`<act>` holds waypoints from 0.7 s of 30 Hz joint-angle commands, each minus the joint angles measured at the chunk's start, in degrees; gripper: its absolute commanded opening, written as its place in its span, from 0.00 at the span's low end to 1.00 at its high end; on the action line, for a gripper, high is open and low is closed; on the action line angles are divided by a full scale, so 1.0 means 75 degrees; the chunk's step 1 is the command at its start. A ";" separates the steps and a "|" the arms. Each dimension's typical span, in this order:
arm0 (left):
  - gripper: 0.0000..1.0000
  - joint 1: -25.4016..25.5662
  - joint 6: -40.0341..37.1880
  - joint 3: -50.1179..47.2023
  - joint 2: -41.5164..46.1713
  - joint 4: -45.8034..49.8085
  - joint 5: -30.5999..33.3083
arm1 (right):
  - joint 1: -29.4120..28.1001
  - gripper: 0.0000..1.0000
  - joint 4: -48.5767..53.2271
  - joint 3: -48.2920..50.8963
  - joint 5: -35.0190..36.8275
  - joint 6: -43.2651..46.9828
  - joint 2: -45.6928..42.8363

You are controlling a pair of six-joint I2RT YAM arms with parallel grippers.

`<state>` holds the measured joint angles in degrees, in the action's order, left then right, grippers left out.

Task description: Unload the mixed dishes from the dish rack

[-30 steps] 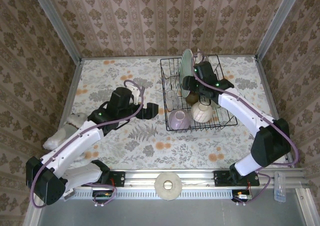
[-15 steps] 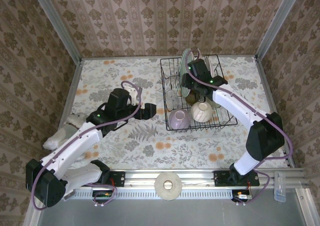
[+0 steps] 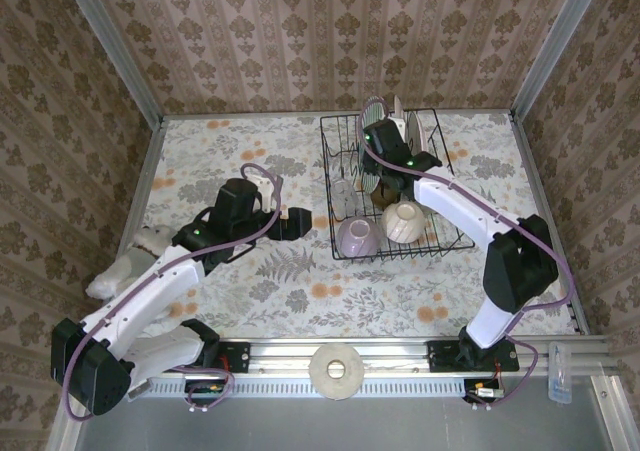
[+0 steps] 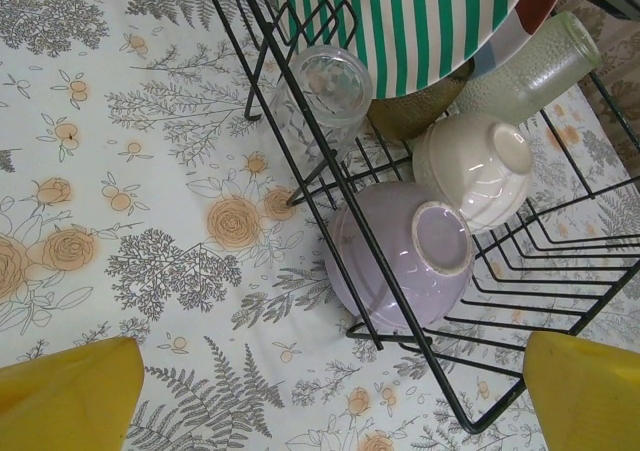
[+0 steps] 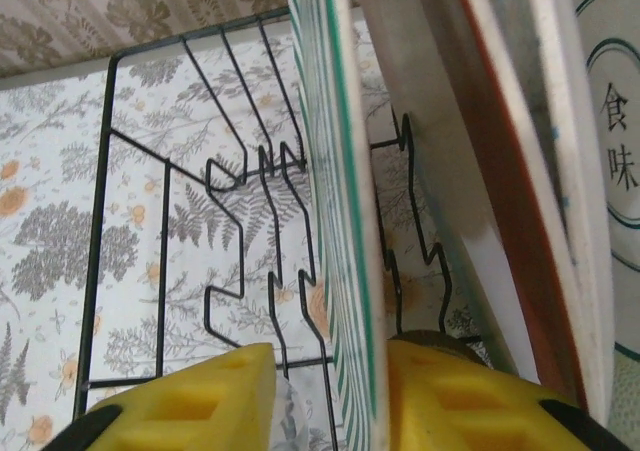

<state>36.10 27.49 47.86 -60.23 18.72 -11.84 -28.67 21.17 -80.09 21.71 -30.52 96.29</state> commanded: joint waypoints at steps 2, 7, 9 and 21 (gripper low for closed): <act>0.97 -0.0079 0.0234 -0.0124 0.0168 -0.0198 -0.0120 | -0.0136 0.29 -0.0441 -0.0199 0.0756 -0.0109 0.0129; 0.97 -0.0079 0.0273 -0.0158 0.0164 -0.0223 -0.0150 | -0.0219 0.24 -0.0595 -0.0196 0.1034 -0.0076 0.0170; 0.97 -0.0079 0.0273 -0.0152 0.0196 -0.0223 -0.0156 | -0.0244 0.21 -0.0625 -0.0215 0.1122 -0.0056 0.0216; 1.00 -0.0079 0.0197 -0.0336 0.0712 -0.0565 -0.0344 | -0.0413 0.02 -0.0631 -0.0280 0.1352 0.0162 0.0117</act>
<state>35.86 28.77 46.30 -56.66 16.53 -12.99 -30.76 17.47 -80.09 30.37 -29.02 97.89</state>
